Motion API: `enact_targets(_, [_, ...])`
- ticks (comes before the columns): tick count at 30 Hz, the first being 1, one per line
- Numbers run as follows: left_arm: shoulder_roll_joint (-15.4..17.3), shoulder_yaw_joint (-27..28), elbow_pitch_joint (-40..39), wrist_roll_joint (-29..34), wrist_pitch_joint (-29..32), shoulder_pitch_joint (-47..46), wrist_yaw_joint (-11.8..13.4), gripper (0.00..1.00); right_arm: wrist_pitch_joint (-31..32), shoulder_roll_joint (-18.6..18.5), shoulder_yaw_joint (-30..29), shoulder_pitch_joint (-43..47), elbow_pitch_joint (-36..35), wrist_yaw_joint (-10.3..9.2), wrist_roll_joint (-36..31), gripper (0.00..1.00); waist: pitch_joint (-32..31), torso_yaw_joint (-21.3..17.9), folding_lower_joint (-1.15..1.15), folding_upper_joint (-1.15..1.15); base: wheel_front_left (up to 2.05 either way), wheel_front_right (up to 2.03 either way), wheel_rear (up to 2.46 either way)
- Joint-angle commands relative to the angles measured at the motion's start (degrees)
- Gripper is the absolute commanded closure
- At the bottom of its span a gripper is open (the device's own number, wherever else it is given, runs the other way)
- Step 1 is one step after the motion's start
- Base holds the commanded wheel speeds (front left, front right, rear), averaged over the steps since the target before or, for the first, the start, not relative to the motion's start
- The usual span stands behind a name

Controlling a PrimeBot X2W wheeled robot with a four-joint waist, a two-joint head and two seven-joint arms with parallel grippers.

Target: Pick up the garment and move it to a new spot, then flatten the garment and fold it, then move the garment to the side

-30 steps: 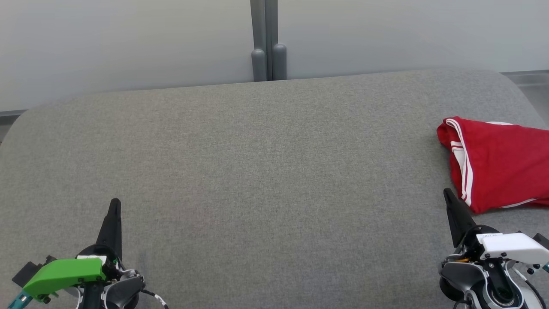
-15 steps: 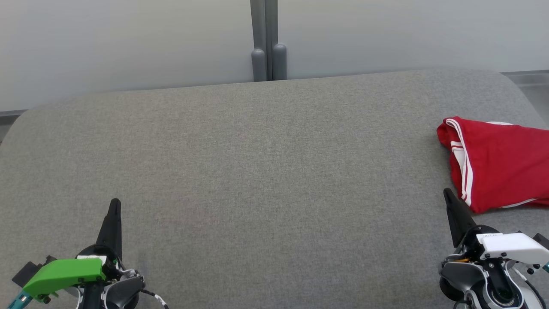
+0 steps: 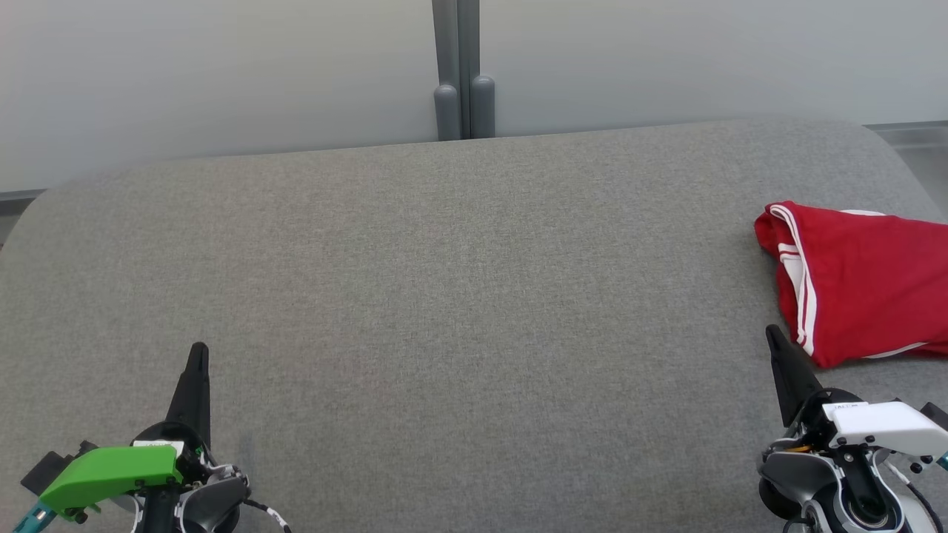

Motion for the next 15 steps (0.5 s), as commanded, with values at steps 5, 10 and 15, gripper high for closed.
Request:
enact_targets(5, [0.4, 0.2, -0.1, 0.0, 0.1, -0.5, -0.2, 1.00, 0.4, -0.3, 0.0, -0.5, -0.2, 0.02, 0.4, 1.00, 0.0, 0.0, 0.00, 0.00, 0.00, 0.00, 0.00])
enact_targets(10, [0.4, 0.2, -0.1, 0.0, 0.1, -0.5, -0.2, 1.00, 0.4, -0.3, 0.0, -0.5, -0.2, 0.02, 0.4, 1.00, 0.0, 0.0, 0.00, 0.00, 0.00, 0.00, 0.00])
enact_targets(15, [0.4, 0.2, -0.1, 0.0, 0.1, -0.5, -0.2, 1.00, 0.4, -0.3, 0.0, -0.5, -0.2, 0.02, 0.4, 1.00, 0.0, 0.0, 0.00, 0.00, 0.00, 0.00, 0.00])
